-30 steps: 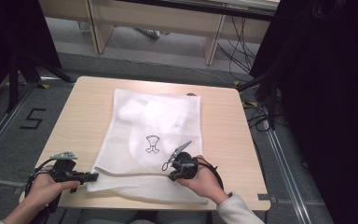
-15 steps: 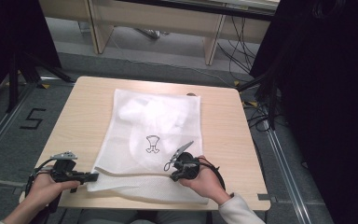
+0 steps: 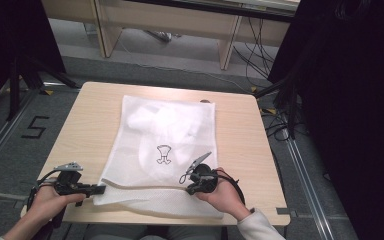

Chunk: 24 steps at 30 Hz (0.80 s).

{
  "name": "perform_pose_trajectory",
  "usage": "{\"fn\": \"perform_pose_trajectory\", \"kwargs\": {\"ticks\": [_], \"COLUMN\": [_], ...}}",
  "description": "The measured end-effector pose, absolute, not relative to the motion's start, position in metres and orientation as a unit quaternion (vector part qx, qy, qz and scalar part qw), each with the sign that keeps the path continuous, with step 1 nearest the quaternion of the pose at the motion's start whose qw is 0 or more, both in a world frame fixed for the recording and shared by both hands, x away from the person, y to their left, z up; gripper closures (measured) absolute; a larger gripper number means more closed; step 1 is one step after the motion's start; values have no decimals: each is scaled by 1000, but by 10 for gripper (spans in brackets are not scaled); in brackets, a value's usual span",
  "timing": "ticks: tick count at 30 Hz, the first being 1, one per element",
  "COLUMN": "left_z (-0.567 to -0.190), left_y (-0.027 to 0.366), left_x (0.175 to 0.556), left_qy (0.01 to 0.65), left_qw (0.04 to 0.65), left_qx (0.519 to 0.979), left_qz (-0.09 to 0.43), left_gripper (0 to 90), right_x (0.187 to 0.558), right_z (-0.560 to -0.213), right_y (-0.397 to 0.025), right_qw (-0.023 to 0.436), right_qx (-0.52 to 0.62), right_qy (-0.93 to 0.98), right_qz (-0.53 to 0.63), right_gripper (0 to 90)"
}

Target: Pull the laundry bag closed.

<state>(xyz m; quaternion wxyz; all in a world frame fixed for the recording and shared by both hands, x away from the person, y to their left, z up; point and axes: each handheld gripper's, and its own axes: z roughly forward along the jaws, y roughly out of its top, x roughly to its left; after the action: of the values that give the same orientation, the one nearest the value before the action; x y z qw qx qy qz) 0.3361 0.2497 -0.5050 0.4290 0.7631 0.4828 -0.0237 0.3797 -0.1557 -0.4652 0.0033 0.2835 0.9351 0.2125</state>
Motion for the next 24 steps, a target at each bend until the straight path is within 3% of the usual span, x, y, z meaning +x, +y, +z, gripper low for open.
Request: {"fn": "perform_pose_trajectory", "kwargs": {"ticks": [24], "left_z": [-505], "left_y": [251], "left_x": [336], "left_qy": [481], "left_qw": [431], "left_qx": [763], "left_qz": [-26], "left_gripper": [857], "right_x": [377], "right_z": [-464], "right_y": [-165], "right_qw": [6], "right_qx": [291], "right_qy": [933], "right_qz": [212], "right_gripper": [824]}}
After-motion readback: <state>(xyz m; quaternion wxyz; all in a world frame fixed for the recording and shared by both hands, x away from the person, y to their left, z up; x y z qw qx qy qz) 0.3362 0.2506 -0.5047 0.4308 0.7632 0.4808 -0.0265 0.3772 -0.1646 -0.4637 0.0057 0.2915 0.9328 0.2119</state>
